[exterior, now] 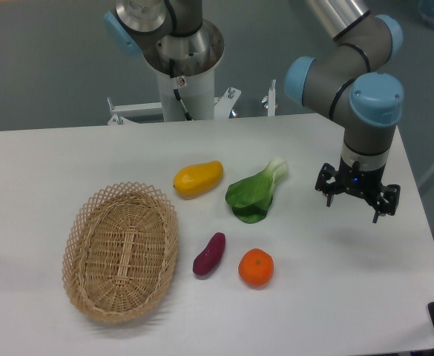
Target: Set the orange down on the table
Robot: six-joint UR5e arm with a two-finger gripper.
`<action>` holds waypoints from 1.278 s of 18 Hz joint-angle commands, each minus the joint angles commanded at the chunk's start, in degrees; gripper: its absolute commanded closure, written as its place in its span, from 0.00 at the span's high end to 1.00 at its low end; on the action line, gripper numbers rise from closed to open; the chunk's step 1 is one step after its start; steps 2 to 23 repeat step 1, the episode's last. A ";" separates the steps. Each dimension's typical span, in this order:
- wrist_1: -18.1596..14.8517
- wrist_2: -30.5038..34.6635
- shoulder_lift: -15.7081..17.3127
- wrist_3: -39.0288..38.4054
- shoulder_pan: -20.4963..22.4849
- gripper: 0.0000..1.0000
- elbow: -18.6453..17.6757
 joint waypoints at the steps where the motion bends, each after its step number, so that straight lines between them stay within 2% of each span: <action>1: 0.00 0.00 0.00 0.00 0.00 1.00 0.00; 23: 0.00 0.00 0.00 0.00 0.00 1.00 0.00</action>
